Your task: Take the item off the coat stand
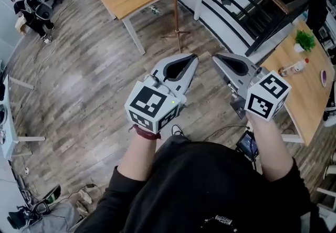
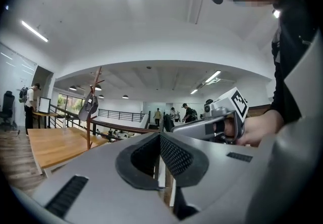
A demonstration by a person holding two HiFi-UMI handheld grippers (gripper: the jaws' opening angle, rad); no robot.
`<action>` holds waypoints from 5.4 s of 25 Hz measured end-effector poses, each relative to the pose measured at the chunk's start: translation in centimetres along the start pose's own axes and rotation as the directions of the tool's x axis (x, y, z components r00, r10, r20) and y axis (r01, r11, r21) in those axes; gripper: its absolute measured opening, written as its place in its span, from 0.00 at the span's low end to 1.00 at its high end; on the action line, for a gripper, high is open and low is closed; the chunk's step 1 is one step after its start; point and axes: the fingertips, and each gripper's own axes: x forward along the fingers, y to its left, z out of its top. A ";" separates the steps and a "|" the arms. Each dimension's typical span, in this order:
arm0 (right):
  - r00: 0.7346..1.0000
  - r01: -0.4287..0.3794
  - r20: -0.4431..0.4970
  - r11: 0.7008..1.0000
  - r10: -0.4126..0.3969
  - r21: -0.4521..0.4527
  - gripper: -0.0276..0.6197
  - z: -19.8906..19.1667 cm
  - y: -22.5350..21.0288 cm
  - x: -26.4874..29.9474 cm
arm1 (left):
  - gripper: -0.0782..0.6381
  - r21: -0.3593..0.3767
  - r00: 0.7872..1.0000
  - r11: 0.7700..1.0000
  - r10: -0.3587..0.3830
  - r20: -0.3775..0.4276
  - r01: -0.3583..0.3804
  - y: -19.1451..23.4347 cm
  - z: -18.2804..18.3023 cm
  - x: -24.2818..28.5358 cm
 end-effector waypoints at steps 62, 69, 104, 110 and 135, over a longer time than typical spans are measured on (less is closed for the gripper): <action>0.998 -0.042 0.045 0.999 0.042 -0.002 0.07 12.9 -37.6 28.3 | 0.10 0.035 0.996 0.996 -0.079 0.030 0.078 38.7 5.5 32.1; 0.996 0.034 0.077 0.999 -0.034 -0.006 0.07 16.3 -39.9 33.2 | 0.10 0.042 0.988 0.988 -0.152 0.024 0.151 44.5 6.4 33.0; 0.992 0.090 0.085 0.996 -0.091 0.021 0.07 20.2 -45.6 38.6 | 0.11 -0.002 0.988 0.990 -0.142 0.055 0.142 54.0 7.1 34.9; 0.990 0.114 0.077 0.993 -0.115 0.016 0.07 19.9 -45.3 38.7 | 0.11 0.029 0.992 0.992 -0.123 0.041 0.122 54.2 6.0 35.3; 0.951 0.280 0.118 0.958 -0.286 0.060 0.22 18.7 -45.2 38.6 | 0.28 0.071 0.990 0.987 -0.142 0.018 0.141 56.6 4.6 35.0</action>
